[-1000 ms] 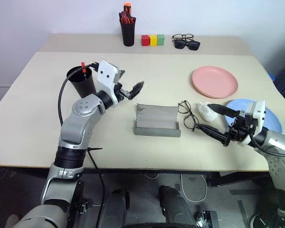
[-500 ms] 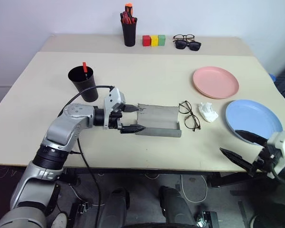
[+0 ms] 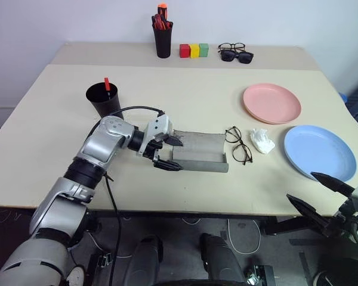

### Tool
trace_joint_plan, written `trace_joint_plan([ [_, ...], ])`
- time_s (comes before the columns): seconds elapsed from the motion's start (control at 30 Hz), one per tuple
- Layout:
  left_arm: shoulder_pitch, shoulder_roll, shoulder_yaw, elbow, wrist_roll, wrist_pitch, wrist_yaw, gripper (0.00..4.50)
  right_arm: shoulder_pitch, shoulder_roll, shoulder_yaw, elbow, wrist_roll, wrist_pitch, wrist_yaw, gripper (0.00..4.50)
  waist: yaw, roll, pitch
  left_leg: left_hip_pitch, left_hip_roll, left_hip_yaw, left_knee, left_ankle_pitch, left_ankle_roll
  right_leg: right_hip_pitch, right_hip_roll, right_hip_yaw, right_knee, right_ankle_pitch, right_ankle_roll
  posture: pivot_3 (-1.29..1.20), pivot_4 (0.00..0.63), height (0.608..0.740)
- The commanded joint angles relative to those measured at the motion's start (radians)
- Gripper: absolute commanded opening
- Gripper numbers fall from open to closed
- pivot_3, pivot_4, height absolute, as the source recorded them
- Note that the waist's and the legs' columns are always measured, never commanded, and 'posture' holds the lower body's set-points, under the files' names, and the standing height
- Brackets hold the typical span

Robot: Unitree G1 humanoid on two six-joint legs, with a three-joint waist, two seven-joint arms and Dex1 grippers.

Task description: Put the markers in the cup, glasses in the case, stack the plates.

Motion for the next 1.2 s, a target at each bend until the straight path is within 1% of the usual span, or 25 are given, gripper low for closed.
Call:
trace_joint_plan([
  [0.03, -0.042, -0.030, -0.022, 0.047, 0.053, -0.058, -0.017, 4.45, 0.021, 0.022, -0.035, -0.048, 0.021, -0.012, -0.016, 4.50, -0.001, 0.000, 0.000, 0.000, 0.000, 0.000, 0.000, 0.000, 0.000, 0.000, 0.000, 0.000, 0.000, 0.000, 0.000, 0.00, 0.150, 0.740],
  [0.1, -0.053, -0.052, -0.032, 0.067, 0.071, -0.060, -0.022, 4.45, 0.025, 0.026, -0.034, -0.054, 0.022, -0.013, -0.022, 4.50, -0.001, 0.000, 0.000, 0.000, 0.000, 0.000, 0.000, 0.000, 0.001, 0.000, 0.000, 0.000, 0.000, 0.000, 0.000, 0.00, 0.150, 0.740],
  [0.13, -0.061, -0.064, -0.046, 0.084, 0.095, -0.065, -0.012, 4.23, 0.026, 0.029, -0.033, -0.057, 0.021, -0.014, -0.025, 4.50, -0.001, 0.000, 0.000, 0.000, 0.000, 0.000, 0.000, 0.000, 0.001, 0.000, 0.000, 0.000, 0.000, 0.000, 0.000, 0.00, 0.150, 0.740],
  [0.2, -0.071, -0.087, -0.069, 0.115, 0.138, -0.073, 0.003, 3.63, 0.027, 0.033, -0.030, -0.062, 0.019, -0.014, -0.031, 4.50, 0.000, 0.000, 0.000, 0.000, 0.000, 0.000, 0.000, -0.001, 0.001, 0.000, 0.000, 0.000, 0.000, 0.000, 0.000, 0.00, 0.150, 0.740],
  [0.33, -0.074, -0.114, -0.091, 0.102, 0.172, -0.044, -0.006, 1.66, 0.028, 0.034, -0.026, -0.071, 0.021, -0.015, -0.040, 4.50, -0.001, 0.000, 0.000, 0.000, 0.000, 0.000, 0.000, -0.001, 0.001, 0.000, 0.000, 0.000, 0.000, 0.000, 0.000, 0.00, 0.150, 0.740],
  [0.43, -0.068, -0.122, -0.096, 0.058, 0.186, 0.013, -0.009, 0.09, 0.029, 0.036, -0.026, -0.075, 0.022, -0.015, -0.044, 4.50, 0.000, 0.000, 0.000, 0.000, 0.000, 0.000, 0.000, -0.001, 0.002, 0.000, 0.000, 0.000, 0.000, 0.000, 0.000, 0.00, 0.150, 0.740],
  [0.53, -0.046, -0.113, -0.098, -0.029, 0.185, 0.102, -0.003, 0.04, 0.033, 0.039, -0.025, -0.079, 0.023, -0.017, -0.045, 4.50, 0.000, 0.000, 0.000, -0.001, 0.000, 0.000, 0.000, -0.001, 0.002, 0.000, 0.000, 0.000, -0.001, 0.000, 0.000, 0.00, 0.150, 0.740],
  [0.83, 0.030, -0.066, -0.106, -0.341, 0.137, 0.457, 0.027, 0.04, 0.006, 0.024, -0.006, -0.054, 0.020, -0.017, -0.033, 4.50, -0.004, 0.000, 0.000, 0.000, 0.000, 0.000, 0.000, -0.001, 0.002, 0.000, 0.000, 0.000, 0.000, -0.001, 0.000, 0.00, 0.150, 0.740],
  [0.97, 0.056, -0.045, -0.106, -0.424, 0.113, 0.543, 0.059, 0.04, -0.005, 0.018, 0.004, -0.048, 0.020, -0.012, -0.022, 4.50, -0.001, 0.000, 0.000, 0.000, 0.000, 0.000, 0.000, -0.001, 0.002, 0.000, 0.000, 0.000, 0.000, -0.001, 0.000, 0.00, 0.150, 0.740],
  [1.07, 0.076, -0.027, -0.107, -0.475, 0.093, 0.575, 0.079, 0.04, -0.006, 0.013, 0.013, -0.037, 0.011, -0.015, -0.007, 4.50, -0.001, 0.000, 0.000, 0.000, 0.000, 0.000, 0.000, -0.001, 0.002, 0.000, 0.000, 0.000, 0.000, -0.001, 0.000, 0.00, 0.150, 0.740],
  [1.17, 0.092, -0.017, -0.102, -0.501, 0.077, 0.575, 0.101, 0.88, -0.010, 0.009, 0.014, -0.023, 0.006, -0.016, 0.007, 4.50, -0.001, 0.000, 0.000, 0.000, 0.000, 0.000, 0.000, -0.001, 0.002, 0.000, 0.000, 0.000, 0.000, -0.001, 0.000, 0.00, 0.150, 0.740],
  [1.2, 0.095, -0.012, -0.102, -0.510, 0.069, 0.578, 0.104, 1.32, -0.011, 0.005, 0.014, -0.016, 0.003, -0.018, 0.012, 4.50, -0.001, 0.000, 0.000, 0.000, 0.000, 0.000, 0.000, -0.001, 0.002, 0.000, 0.000, 0.000, 0.000, -0.001, 0.000, 0.00, 0.150, 0.740],
])
